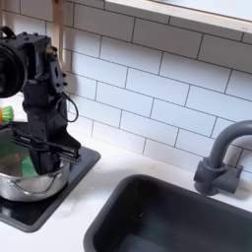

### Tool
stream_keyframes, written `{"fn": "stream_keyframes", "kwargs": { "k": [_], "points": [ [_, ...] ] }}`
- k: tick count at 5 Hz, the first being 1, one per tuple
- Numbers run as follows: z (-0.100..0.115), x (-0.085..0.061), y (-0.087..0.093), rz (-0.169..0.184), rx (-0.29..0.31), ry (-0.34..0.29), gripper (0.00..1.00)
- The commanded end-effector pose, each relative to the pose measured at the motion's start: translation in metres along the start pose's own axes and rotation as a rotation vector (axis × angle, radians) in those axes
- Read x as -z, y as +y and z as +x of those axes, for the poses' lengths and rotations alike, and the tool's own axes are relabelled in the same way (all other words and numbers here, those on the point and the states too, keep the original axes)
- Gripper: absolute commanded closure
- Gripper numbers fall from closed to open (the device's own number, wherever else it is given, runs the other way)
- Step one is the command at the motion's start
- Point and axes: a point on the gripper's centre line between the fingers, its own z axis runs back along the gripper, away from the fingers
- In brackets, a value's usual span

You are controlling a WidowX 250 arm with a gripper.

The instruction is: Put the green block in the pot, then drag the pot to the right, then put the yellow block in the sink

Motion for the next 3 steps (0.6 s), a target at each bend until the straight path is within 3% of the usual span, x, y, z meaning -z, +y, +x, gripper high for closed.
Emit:
{"fn": "stream_keyframes", "kwargs": {
  "k": [1,2,3],
  "points": [
    [0.002,-0.010,0.007,0.011,0.003,-0.012,1.00],
    [0.002,-0.015,0.009,-0.010,0.006,-0.025,0.00],
    [0.004,-0.024,0.019,0.002,-0.008,-0.043,0.00]
  ]
}}
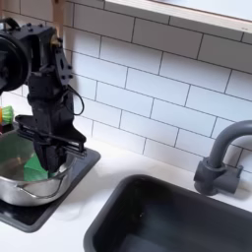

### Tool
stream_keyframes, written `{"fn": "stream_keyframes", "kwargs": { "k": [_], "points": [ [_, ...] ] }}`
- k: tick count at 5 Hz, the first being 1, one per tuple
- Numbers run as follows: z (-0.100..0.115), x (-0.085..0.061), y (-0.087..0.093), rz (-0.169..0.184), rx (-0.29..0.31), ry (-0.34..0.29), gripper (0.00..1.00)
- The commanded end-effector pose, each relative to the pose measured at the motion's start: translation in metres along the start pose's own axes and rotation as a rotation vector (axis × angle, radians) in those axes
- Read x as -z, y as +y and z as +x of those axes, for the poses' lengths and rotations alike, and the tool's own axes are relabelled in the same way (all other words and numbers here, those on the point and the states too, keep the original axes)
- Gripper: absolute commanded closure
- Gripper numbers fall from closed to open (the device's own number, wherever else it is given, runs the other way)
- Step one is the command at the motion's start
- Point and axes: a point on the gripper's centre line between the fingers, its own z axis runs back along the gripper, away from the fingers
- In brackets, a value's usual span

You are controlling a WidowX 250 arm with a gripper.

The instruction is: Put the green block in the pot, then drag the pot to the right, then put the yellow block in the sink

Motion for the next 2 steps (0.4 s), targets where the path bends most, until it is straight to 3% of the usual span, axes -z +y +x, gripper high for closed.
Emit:
{"fn": "stream_keyframes", "kwargs": {
  "k": [1,2],
  "points": [
    [0.0043,-0.0094,0.0189,0.027,-0.034,-0.026,0.00],
    [0.0059,-0.0086,0.0191,0.030,-0.043,-0.035,0.00]
  ]
}}
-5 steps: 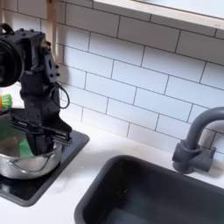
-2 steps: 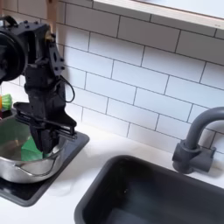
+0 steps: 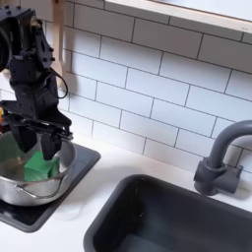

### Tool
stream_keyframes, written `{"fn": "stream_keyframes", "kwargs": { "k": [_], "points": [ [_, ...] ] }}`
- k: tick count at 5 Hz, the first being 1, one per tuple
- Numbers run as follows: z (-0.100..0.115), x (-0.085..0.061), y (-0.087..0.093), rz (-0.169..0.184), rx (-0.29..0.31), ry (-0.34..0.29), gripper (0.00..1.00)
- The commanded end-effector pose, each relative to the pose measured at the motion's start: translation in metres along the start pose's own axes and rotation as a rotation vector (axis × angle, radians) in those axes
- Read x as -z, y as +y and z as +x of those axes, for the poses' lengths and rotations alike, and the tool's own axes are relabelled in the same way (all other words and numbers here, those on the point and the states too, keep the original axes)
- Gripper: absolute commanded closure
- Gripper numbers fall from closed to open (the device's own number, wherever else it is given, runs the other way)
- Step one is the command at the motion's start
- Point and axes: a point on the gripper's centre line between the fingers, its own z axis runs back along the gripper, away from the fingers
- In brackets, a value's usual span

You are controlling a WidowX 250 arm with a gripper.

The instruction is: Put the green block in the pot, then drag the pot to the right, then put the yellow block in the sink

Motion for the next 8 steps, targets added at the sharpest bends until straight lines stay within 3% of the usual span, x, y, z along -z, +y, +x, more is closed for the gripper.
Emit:
{"fn": "stream_keyframes", "kwargs": {
  "k": [1,4,5,8],
  "points": [
    [0.004,0.007,0.001,0.011,-0.033,0.003,0.00],
    [0.003,-0.016,0.030,0.082,-0.160,-0.016,0.00],
    [-0.003,-0.018,0.045,0.119,-0.223,-0.010,0.00],
    [-0.010,-0.022,0.070,0.172,-0.360,-0.006,0.00]
  ]
}}
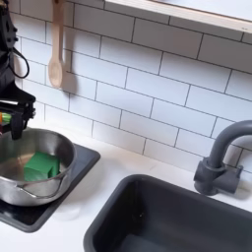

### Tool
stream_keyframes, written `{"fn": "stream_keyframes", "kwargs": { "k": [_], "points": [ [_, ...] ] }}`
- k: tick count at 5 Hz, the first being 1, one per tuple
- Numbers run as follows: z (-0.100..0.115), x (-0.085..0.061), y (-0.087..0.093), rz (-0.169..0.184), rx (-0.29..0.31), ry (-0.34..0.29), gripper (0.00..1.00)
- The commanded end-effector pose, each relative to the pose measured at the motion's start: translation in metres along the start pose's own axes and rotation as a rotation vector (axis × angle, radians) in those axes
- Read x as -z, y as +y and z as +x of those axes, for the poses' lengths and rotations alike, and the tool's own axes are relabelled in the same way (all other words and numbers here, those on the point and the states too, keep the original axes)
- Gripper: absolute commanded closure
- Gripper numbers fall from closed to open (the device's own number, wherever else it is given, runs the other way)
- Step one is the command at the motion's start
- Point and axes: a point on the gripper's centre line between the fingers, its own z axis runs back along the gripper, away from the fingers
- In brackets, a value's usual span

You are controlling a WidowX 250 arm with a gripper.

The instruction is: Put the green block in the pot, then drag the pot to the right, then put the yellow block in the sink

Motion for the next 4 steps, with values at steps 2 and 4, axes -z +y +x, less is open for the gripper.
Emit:
{"fn": "stream_keyframes", "kwargs": {
  "k": [2,4],
  "points": [
    [-0.007,-0.002,0.035,0.062,-0.142,-0.003,0.00],
    [-0.020,-0.007,0.054,0.080,-0.183,-0.018,0.00]
  ]
}}
